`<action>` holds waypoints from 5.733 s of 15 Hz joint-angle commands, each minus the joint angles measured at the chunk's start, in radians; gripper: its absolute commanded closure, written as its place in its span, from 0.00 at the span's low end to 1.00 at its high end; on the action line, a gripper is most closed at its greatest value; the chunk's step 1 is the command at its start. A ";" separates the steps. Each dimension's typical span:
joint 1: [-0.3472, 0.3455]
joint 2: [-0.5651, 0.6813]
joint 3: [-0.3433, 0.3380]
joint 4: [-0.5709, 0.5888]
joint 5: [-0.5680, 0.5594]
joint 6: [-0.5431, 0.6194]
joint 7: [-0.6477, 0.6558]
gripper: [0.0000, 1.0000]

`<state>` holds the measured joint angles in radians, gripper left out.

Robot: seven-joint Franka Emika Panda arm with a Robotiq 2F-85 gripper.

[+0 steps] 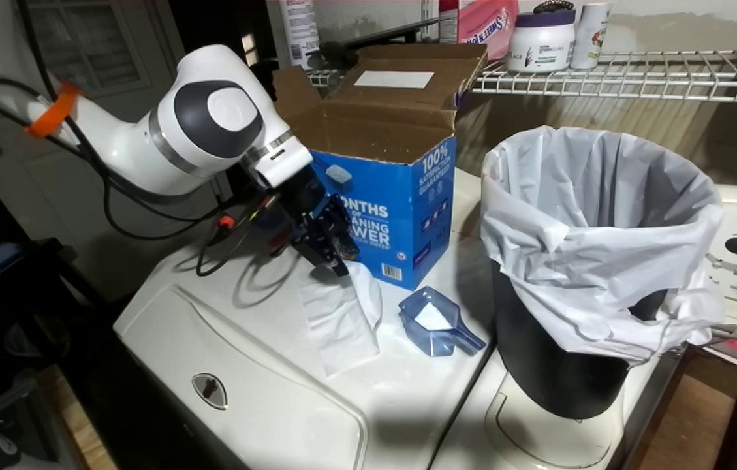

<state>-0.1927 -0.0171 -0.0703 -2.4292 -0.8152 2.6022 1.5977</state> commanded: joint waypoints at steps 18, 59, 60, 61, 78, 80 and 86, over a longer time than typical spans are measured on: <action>0.025 -0.068 -0.055 -0.124 0.427 0.134 -0.396 0.00; -0.030 -0.156 -0.064 -0.225 0.378 -0.214 -0.486 0.00; -0.033 -0.150 -0.068 -0.228 0.379 -0.184 -0.496 0.00; -0.038 -0.142 -0.068 -0.230 0.372 -0.159 -0.495 0.00; -0.055 -0.088 -0.072 -0.190 0.354 0.002 -0.498 1.00; -0.056 -0.080 -0.069 -0.168 0.345 0.005 -0.488 1.00; -0.057 -0.037 -0.065 -0.094 0.303 0.031 -0.451 1.00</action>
<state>-0.2395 -0.0972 -0.1435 -2.5667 -0.4658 2.5980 1.1067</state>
